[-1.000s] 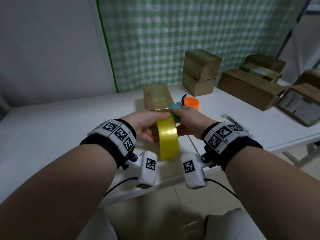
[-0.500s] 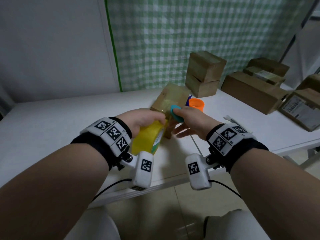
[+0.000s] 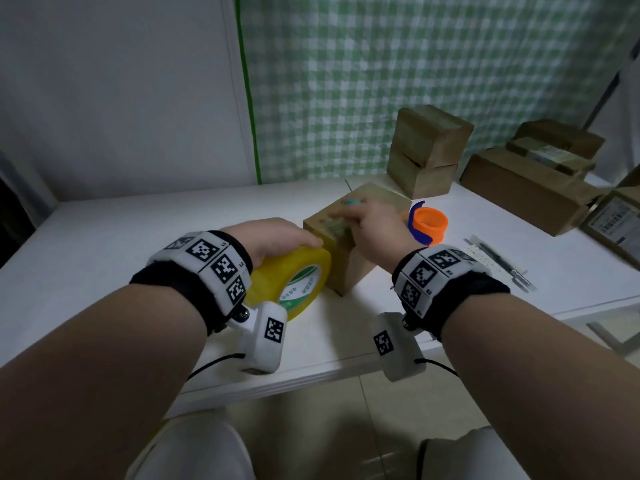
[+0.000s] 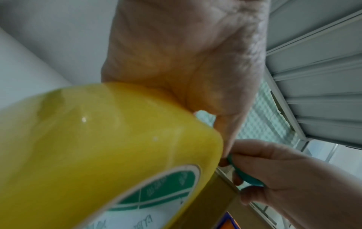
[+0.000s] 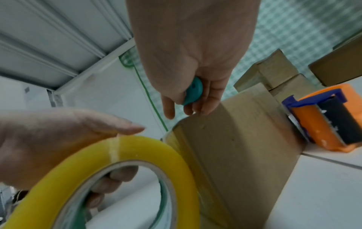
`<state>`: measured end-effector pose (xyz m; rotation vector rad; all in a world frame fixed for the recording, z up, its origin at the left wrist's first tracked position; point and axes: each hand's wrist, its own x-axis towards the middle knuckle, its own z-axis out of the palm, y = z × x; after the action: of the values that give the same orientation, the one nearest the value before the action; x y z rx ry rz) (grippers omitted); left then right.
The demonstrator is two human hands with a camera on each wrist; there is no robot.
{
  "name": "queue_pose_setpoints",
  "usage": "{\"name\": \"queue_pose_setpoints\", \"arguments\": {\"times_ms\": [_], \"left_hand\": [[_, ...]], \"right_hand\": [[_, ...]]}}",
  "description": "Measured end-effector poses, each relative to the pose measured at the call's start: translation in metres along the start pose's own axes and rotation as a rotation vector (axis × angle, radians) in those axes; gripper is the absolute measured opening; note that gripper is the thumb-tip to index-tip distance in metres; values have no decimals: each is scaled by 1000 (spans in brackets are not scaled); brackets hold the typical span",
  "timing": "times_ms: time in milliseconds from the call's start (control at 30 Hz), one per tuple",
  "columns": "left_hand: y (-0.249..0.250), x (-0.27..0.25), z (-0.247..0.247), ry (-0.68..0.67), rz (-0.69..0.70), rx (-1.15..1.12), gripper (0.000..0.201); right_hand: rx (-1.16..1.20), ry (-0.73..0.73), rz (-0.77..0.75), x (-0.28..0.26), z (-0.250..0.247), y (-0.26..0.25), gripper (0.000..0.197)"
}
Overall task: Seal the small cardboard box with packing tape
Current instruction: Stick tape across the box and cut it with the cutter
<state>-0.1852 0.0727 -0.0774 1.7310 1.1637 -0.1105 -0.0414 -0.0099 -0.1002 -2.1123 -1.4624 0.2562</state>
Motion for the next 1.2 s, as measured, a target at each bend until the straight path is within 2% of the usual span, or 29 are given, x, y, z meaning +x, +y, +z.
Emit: {"name": "queue_pose_setpoints", "arguments": {"times_ms": [100,200,367,567,800,967,1133,1200], "left_hand": [[-2,4,4,69,47,6,47],[-4,7,5,52,61,21,45],[-4,8,6,70,64,89,41],[-11,-6,0,-21,4,60,38],[-8,-7,6,-9,-7,122,26],[-11,-9,7,6,-11,151,25],[-16,-10,4,16,-28,157,47],[-16,-9,5,67,-6,236,56]], "right_hand": [[-86,-16,-24,1,8,0,34],[-174,-22,-15,1,7,-1,44],[-256,-6,-45,5,11,-4,41],[-249,10,-41,6,13,-6,40],[-257,-9,-21,4,12,-9,41],[-266,-22,-11,5,11,-9,39],[-260,-67,4,5,9,-11,37],[-156,-64,-9,5,4,-11,34]]}}
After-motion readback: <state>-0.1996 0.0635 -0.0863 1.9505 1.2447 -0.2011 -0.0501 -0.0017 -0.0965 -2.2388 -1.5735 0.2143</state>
